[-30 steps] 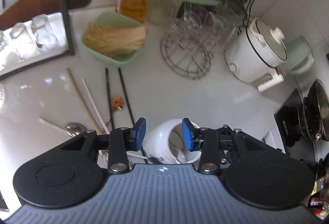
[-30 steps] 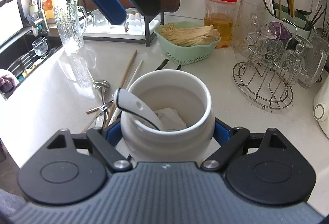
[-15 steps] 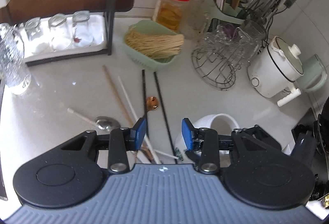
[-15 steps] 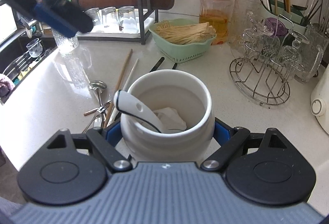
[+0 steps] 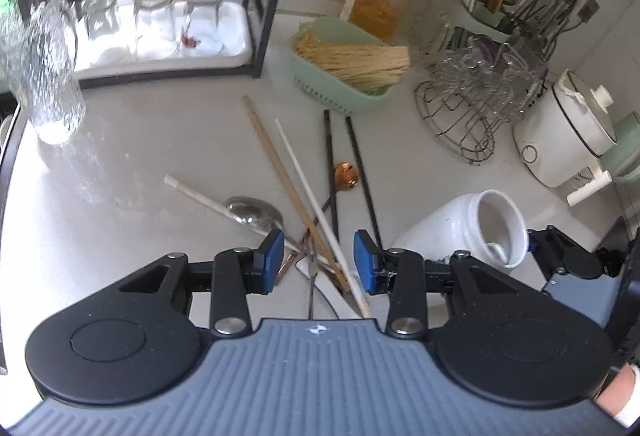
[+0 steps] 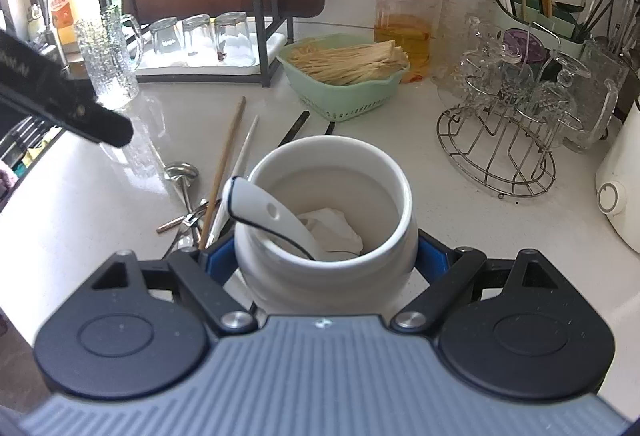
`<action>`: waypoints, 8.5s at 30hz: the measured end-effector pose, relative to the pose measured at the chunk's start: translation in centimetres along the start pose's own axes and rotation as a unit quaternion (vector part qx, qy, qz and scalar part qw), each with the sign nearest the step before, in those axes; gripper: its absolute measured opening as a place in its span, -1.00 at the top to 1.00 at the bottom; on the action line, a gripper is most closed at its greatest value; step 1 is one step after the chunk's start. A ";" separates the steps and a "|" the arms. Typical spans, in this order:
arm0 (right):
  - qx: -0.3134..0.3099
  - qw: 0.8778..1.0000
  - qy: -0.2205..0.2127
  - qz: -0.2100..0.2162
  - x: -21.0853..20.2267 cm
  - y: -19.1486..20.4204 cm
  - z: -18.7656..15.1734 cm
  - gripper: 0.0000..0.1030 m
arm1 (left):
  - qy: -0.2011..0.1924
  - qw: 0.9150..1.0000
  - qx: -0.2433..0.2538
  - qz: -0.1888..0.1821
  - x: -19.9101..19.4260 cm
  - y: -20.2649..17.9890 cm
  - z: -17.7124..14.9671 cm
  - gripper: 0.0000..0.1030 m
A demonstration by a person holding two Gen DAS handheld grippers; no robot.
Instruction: Organize utensils
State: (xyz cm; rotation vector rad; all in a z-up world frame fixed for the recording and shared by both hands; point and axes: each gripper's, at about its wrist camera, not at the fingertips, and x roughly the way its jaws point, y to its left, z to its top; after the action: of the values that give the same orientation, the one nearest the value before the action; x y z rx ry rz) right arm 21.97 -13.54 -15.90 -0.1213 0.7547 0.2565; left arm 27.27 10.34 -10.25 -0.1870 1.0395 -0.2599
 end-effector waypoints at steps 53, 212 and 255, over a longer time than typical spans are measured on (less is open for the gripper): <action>-0.019 0.999 0.023 0.010 0.0 -2.2 0.3 -0.77 | -0.002 0.982 -0.143 0.121 11.5 2.1 1.4 0.54; -0.011 1.000 0.003 0.025 0.9 -0.4 0.4 -0.76 | -0.027 0.987 -0.141 -0.078 -4.7 0.3 0.3 0.48; 0.035 0.999 0.027 -0.021 0.9 0.4 0.7 -0.76 | 0.119 0.940 0.309 -0.081 7.4 -3.3 -6.4 0.51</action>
State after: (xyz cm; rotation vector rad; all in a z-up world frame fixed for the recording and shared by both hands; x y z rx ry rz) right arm 22.97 -12.86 -16.01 -0.0788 0.8130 0.1869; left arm 24.89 4.80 -18.60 0.3373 1.1332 -0.7574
